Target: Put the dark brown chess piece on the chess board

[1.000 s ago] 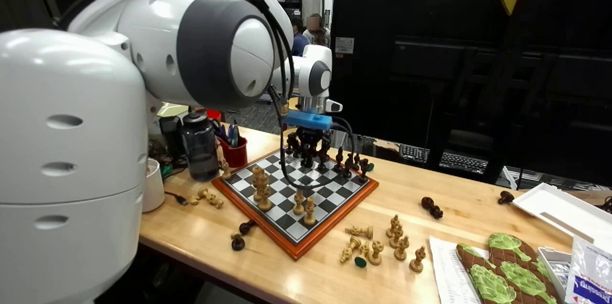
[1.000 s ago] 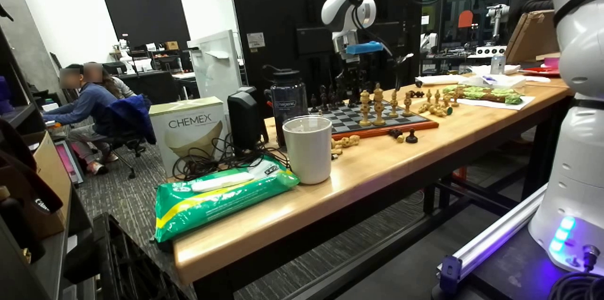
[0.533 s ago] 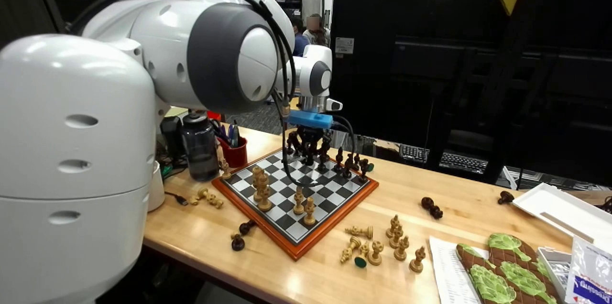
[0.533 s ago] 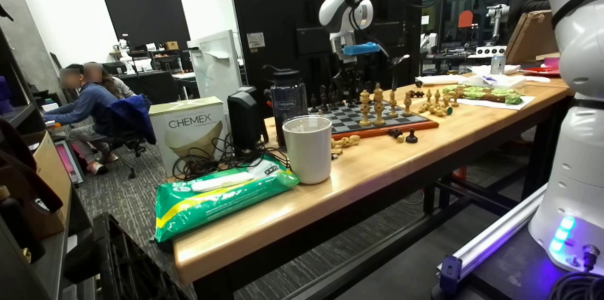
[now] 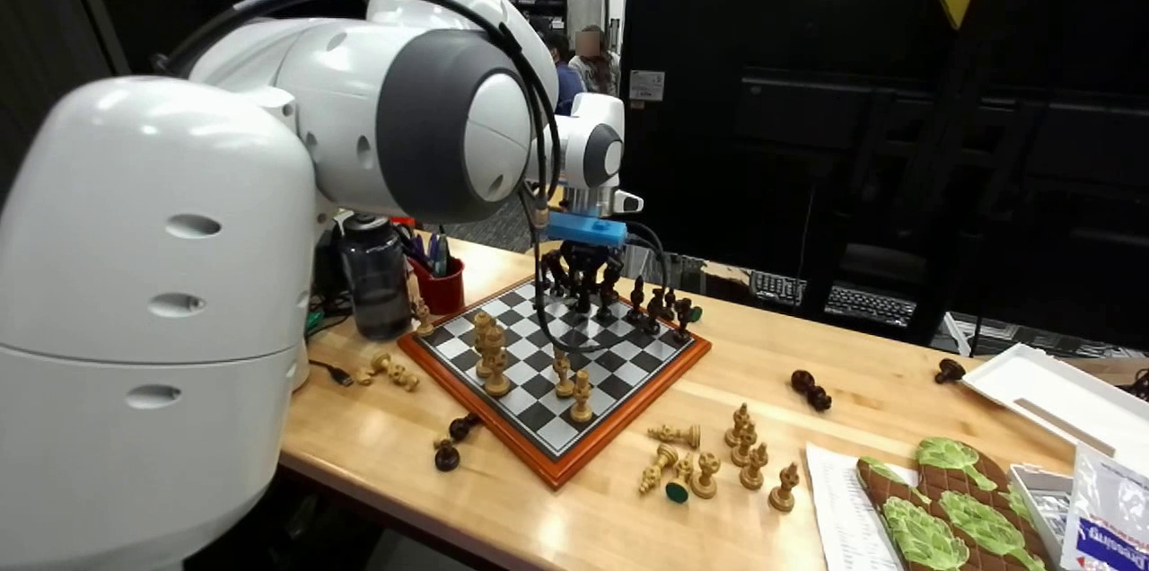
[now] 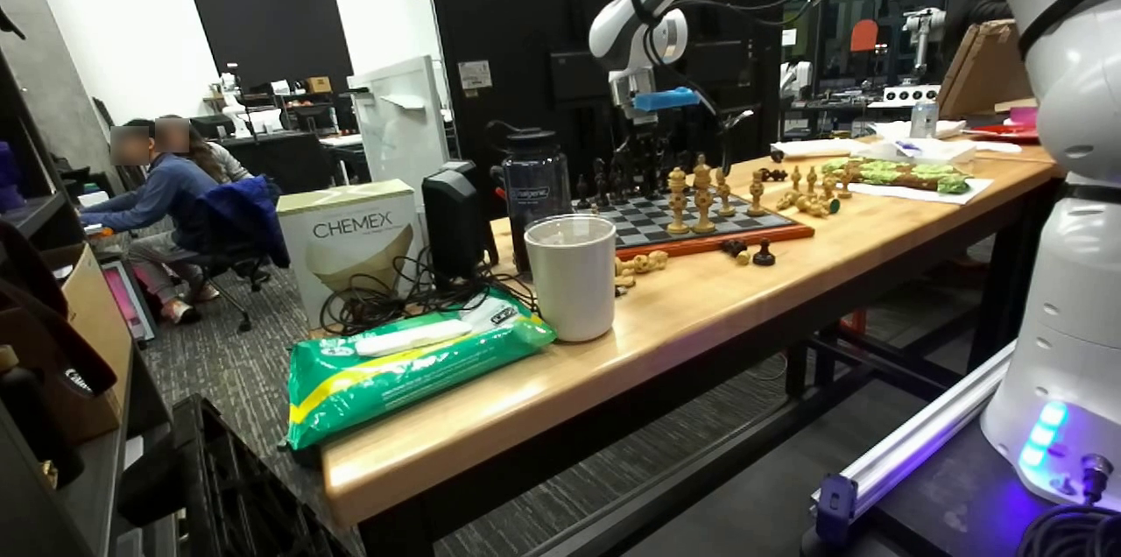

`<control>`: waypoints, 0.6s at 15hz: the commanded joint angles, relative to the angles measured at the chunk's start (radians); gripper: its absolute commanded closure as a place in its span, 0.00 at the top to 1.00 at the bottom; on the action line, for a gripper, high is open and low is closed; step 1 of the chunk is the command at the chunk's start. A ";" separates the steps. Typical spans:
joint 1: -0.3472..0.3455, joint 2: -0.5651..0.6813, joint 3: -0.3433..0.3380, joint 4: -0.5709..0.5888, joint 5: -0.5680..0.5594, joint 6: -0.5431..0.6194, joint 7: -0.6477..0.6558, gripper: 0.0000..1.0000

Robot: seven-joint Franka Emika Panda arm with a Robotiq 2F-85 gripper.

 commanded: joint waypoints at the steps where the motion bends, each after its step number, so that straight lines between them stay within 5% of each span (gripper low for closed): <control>1: 0.000 0.014 0.004 0.023 0.004 -0.004 -0.009 0.06; 9: 0.000 -0.011 -0.001 0.004 0.001 -0.012 0.006 0.06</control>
